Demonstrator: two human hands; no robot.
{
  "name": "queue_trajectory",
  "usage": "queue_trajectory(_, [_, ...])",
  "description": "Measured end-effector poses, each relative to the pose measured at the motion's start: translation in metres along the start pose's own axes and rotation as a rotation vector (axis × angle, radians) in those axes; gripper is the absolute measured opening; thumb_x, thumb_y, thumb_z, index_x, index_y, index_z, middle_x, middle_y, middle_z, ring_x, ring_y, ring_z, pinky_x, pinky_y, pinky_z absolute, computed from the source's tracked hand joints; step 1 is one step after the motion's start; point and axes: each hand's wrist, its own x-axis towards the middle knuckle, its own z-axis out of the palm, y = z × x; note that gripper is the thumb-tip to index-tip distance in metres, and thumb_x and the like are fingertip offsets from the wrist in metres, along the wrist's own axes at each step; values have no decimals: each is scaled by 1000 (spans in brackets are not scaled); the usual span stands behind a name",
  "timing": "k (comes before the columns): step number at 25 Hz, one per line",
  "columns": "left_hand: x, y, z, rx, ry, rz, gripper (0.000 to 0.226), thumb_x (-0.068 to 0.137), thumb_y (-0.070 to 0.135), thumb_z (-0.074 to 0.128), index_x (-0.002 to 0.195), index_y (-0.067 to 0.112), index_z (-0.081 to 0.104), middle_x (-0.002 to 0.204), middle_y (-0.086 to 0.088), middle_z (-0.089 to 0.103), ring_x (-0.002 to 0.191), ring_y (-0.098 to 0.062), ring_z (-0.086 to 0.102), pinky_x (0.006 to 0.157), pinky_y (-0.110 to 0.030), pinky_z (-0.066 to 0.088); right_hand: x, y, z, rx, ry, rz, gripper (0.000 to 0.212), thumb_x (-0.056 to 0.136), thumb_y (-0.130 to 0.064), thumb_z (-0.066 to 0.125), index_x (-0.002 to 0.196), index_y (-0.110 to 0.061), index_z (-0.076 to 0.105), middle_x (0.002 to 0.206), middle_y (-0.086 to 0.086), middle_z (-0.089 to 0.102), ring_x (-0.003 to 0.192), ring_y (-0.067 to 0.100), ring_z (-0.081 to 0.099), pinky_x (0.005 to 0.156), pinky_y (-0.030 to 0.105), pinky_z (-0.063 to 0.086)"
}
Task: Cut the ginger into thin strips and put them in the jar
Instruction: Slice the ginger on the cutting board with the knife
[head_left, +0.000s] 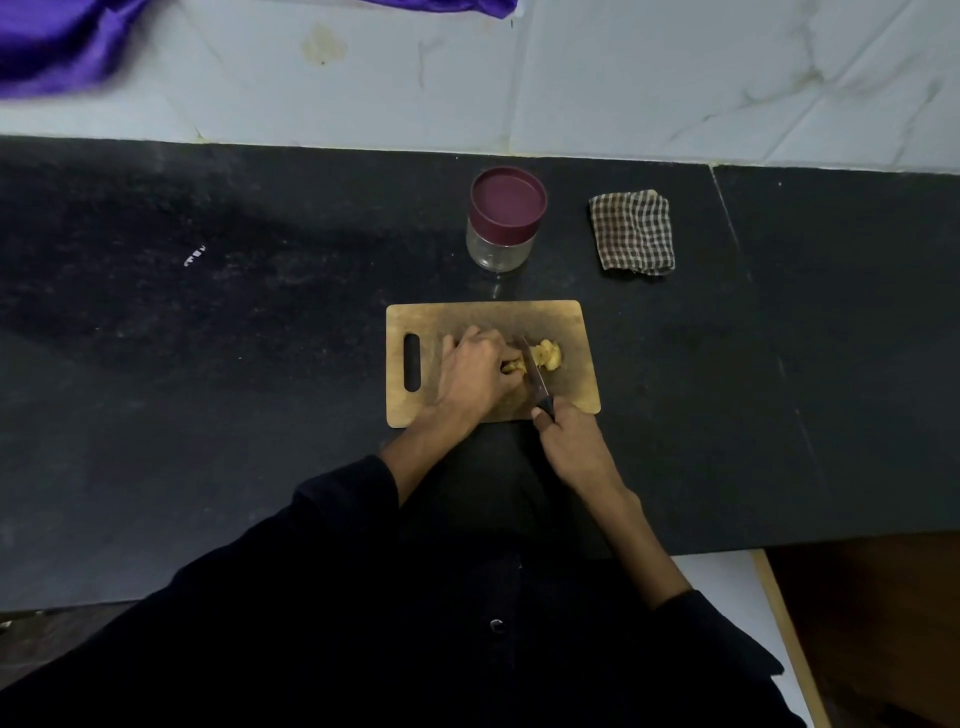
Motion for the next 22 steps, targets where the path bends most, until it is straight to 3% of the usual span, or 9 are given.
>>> queue_trajectory(7, [-3, 0, 1, -39, 53, -11, 28, 87, 28, 64, 115, 25, 68, 114, 3, 64, 111, -18, 47, 97, -41, 32, -6, -5, 8, -189, 68, -34, 18, 104, -27, 42, 111, -12, 50, 101, 10, 63, 93, 29, 63, 82, 50, 52])
queue_trajectory(15, [-3, 1, 0, -31, 45, -9, 27, 87, 27, 64, 112, 23, 69, 112, 1, 64, 110, -18, 46, 95, -39, 30, -11, -14, 13, -281, 113, -46, 14, 106, -21, 36, 111, -11, 43, 104, 14, 65, 97, 34, 63, 69, 38, 37])
queue_trajectory(22, [-2, 1, -1, -47, 23, 1, 26, 87, 27, 63, 111, 23, 70, 114, 0, 63, 112, -19, 46, 97, -41, 32, 5, -23, 14, -300, 121, -34, 12, 103, -19, 40, 112, -11, 44, 101, 10, 65, 92, 28, 65, 69, 40, 47])
